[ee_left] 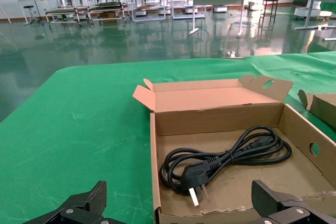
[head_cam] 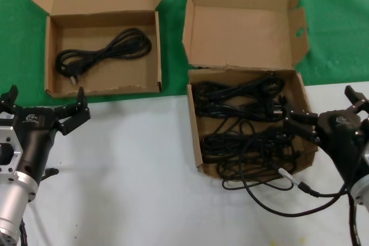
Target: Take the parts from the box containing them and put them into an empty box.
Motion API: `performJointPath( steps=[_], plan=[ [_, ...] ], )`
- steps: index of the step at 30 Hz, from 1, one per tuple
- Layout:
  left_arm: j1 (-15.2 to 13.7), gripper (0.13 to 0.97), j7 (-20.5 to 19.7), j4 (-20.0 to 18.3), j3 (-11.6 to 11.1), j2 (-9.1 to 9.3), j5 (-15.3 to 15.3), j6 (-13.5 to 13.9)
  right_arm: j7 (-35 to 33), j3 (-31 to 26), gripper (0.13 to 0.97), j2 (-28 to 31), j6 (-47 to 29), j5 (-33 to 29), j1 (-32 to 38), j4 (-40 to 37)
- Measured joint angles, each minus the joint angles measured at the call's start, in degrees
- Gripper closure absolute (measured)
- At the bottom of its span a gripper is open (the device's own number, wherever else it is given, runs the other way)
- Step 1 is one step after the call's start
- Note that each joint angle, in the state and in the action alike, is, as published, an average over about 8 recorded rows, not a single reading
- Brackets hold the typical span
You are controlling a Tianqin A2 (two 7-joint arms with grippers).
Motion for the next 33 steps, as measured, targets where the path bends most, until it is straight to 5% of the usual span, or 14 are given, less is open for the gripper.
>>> performJointPath(
  steps=[33],
  plan=[
    [0.0, 0.132, 0.0, 0.0, 0.0, 0.0, 0.0, 0.0, 0.0, 0.0, 0.129, 0.0, 0.0, 0.0, 0.0, 0.0]
  ],
)
